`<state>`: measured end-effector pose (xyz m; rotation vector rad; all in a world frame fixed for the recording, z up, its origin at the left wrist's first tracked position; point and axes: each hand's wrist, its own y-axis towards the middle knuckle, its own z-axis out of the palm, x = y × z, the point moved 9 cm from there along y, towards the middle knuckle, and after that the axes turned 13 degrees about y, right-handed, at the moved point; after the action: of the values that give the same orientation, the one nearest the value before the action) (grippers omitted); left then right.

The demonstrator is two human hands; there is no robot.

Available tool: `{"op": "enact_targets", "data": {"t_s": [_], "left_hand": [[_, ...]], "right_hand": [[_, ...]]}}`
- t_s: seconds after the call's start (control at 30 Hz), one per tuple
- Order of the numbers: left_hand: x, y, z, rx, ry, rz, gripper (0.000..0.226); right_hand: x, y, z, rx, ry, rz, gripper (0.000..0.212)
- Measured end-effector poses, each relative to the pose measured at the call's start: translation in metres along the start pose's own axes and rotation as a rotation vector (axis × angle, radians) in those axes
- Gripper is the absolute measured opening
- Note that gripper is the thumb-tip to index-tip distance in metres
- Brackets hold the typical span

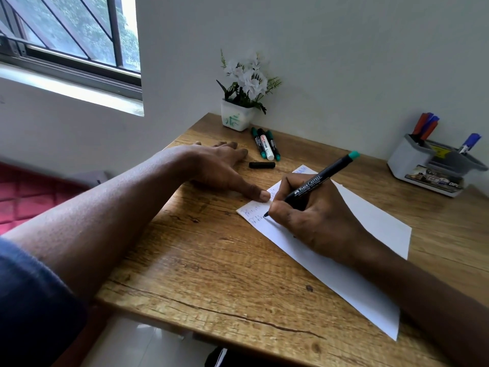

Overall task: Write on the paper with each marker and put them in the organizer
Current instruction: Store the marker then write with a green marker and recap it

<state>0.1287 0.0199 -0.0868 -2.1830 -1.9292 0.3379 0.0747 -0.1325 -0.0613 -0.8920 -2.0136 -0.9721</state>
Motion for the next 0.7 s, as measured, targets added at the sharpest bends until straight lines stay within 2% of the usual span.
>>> {"op": "enact_targets", "data": {"t_s": [0.33,0.43,0.7], "left_hand": [[0.0001,0.0009,0.0009,0.001,-0.010,0.002,0.139],[0.0003,0.0014,0.0005,0.002,-0.008,0.003,0.140],[0.0001,0.0019,0.0001,-0.002,-0.006,0.003,0.139]], "right_hand": [[0.0003,-0.0001,-0.0001,-0.003,0.040,0.021,0.017],[-0.0031,0.0001,-0.0054,-0.050,0.145,0.053,0.018],[-0.0022,0.0016,-0.0004,0.022,0.084,0.060,0.020]]}}
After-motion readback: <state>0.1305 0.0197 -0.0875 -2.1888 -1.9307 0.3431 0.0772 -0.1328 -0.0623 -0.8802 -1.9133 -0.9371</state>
